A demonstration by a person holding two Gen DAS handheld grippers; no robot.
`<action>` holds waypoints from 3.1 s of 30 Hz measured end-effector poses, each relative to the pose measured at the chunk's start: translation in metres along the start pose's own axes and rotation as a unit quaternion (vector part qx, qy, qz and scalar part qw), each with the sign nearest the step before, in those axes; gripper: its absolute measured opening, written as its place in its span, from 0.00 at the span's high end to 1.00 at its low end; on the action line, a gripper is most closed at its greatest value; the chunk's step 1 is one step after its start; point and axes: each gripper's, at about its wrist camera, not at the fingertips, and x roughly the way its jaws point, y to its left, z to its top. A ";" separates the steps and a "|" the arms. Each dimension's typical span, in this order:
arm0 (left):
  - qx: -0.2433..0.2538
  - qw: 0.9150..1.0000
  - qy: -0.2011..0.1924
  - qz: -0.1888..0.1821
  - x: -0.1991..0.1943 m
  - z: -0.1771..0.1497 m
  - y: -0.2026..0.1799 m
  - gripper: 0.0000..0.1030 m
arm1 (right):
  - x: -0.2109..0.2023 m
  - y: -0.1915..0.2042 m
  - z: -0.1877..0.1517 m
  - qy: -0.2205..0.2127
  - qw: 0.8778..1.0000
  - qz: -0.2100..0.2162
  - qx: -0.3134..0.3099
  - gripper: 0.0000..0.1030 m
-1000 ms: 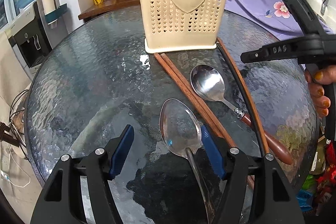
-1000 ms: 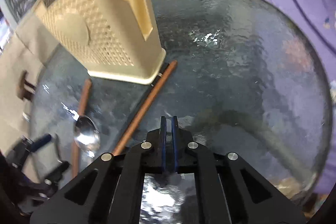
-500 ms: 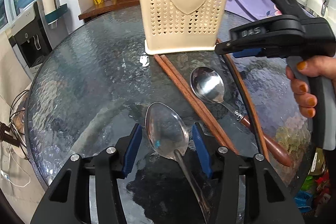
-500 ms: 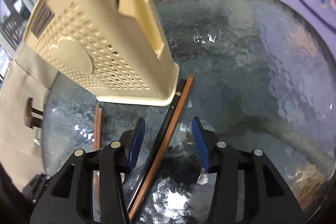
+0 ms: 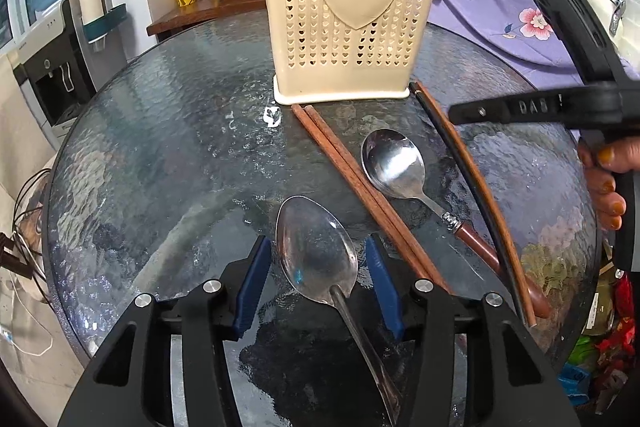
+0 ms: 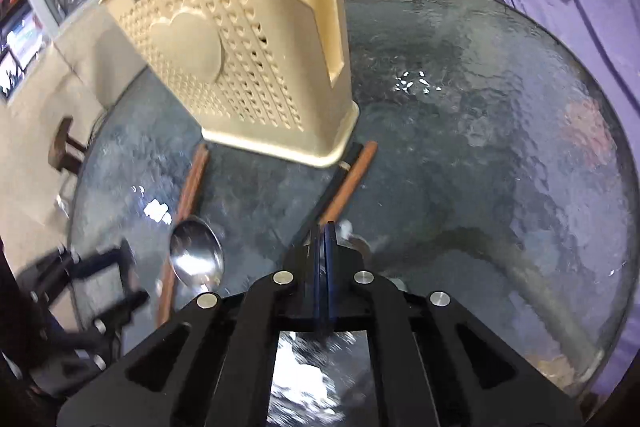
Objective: Organize utensils
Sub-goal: 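Grasp a silver spoon with the left tool while the right grasps a wooden chopstick, then lift the spoon and chopstick and carry both over the cream holder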
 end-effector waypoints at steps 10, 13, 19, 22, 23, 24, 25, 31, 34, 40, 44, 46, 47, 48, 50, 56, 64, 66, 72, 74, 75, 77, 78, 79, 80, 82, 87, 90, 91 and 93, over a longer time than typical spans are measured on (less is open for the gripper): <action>-0.001 1.000 0.000 0.002 -0.001 -0.001 0.001 0.53 | 0.008 -0.025 0.001 -0.012 0.993 0.052 0.109 0.96; 0.000 1.000 0.001 0.002 -0.001 -0.001 0.002 0.53 | 0.009 -0.026 0.003 -0.014 0.991 0.047 0.123 0.95; 0.002 1.000 0.000 0.002 -0.001 -0.002 0.002 0.53 | 0.005 -0.020 0.011 -0.015 0.989 0.059 0.133 0.85; 0.001 1.000 0.001 0.001 -0.002 -0.002 0.003 0.53 | 0.007 -0.014 0.011 -0.011 0.991 0.032 0.126 0.71; 0.002 1.000 0.001 0.001 -0.002 -0.002 0.003 0.53 | 0.009 -0.013 0.009 -0.010 0.992 0.024 0.123 0.71; 0.002 1.000 0.001 0.002 -0.002 -0.002 0.003 0.53 | 0.010 -0.013 0.009 -0.009 0.992 0.026 0.124 0.71; 0.002 1.000 0.001 0.002 -0.002 -0.002 0.003 0.53 | 0.011 -0.013 0.009 -0.009 0.992 0.024 0.123 0.71; 0.000 1.000 0.001 0.001 -0.002 -0.002 0.002 0.53 | 0.007 -0.017 0.005 -0.008 0.992 0.011 0.129 0.71; 0.000 1.000 0.000 0.002 -0.001 -0.001 0.002 0.53 | 0.008 -0.015 0.007 -0.006 0.993 0.002 0.116 0.71; -0.001 1.000 -0.001 0.000 -0.002 -0.002 0.004 0.53 | 0.010 -0.007 0.013 0.006 0.996 -0.038 0.078 0.75; 0.000 1.000 -0.001 0.002 -0.001 -0.002 0.003 0.53 | 0.013 -0.004 0.018 0.010 0.996 -0.040 0.076 0.75; -0.001 1.000 -0.001 0.001 -0.001 -0.001 0.003 0.53 | 0.015 -0.001 0.022 0.010 0.996 -0.046 0.076 0.75; 0.000 1.000 -0.001 0.002 -0.001 -0.001 0.003 0.53 | 0.016 0.000 0.024 0.010 0.996 -0.048 0.076 0.76; -0.001 1.000 -0.001 0.002 -0.001 -0.001 0.003 0.53 | 0.017 0.002 0.024 0.009 0.996 -0.049 0.073 0.77; -0.001 1.000 0.000 0.003 -0.001 -0.001 0.003 0.53 | 0.018 0.004 0.025 0.008 0.996 -0.052 0.071 0.78; 0.008 1.000 0.012 0.013 0.004 0.005 -0.003 0.53 | 0.019 0.005 0.024 0.010 0.996 -0.053 0.071 0.85; 0.010 0.999 0.023 0.023 0.010 0.017 -0.013 0.61 | 0.018 0.009 0.019 0.007 0.997 -0.050 0.065 0.86; 0.003 0.999 0.022 0.026 0.008 0.016 -0.015 0.65 | 0.018 0.008 0.018 0.006 0.997 -0.047 0.065 0.86; -0.015 0.999 0.027 0.031 0.008 0.014 -0.013 0.66 | 0.016 0.008 0.015 0.000 0.997 -0.050 0.055 0.86; -0.014 0.999 0.026 0.030 0.009 0.014 -0.015 0.66 | 0.015 0.008 0.013 -0.002 0.997 -0.044 0.059 0.86; -0.015 0.999 0.024 0.028 0.009 0.015 -0.016 0.66 | 0.015 0.006 0.012 -0.005 0.997 -0.038 0.064 0.86; -0.017 0.999 0.017 0.024 0.007 0.018 -0.017 0.66 | 0.012 0.000 0.009 -0.011 0.997 -0.023 0.077 0.87; -0.015 1.000 0.010 0.022 0.005 0.019 -0.017 0.66 | 0.011 -0.004 0.009 -0.014 0.996 -0.014 0.082 0.89; -0.015 1.000 0.003 0.019 0.001 0.021 -0.017 0.66 | 0.008 -0.007 0.007 -0.021 0.996 -0.006 0.087 0.92; -0.015 1.000 -0.004 0.016 -0.001 0.024 -0.017 0.66 | 0.005 -0.010 0.006 -0.026 0.996 -0.003 0.088 0.92; -0.019 1.000 -0.022 0.010 -0.010 0.029 -0.015 0.66 | -0.002 -0.013 0.005 -0.039 0.995 0.005 0.090 0.93; -0.018 0.999 -0.048 0.000 -0.023 0.039 -0.011 0.67 | -0.011 -0.012 0.007 -0.049 0.995 0.010 0.087 0.93; -0.016 0.997 -0.068 -0.007 -0.032 0.043 -0.009 0.67 | -0.022 -0.012 0.006 -0.065 0.994 0.019 0.087 0.93; -0.015 0.997 -0.074 -0.007 -0.035 0.045 -0.007 0.67 | -0.027 -0.012 0.006 -0.073 0.993 0.022 0.086 0.93; -0.015 0.996 -0.086 -0.010 -0.041 0.048 -0.005 0.67 | -0.038 -0.009 0.005 -0.087 0.993 0.027 0.081 0.93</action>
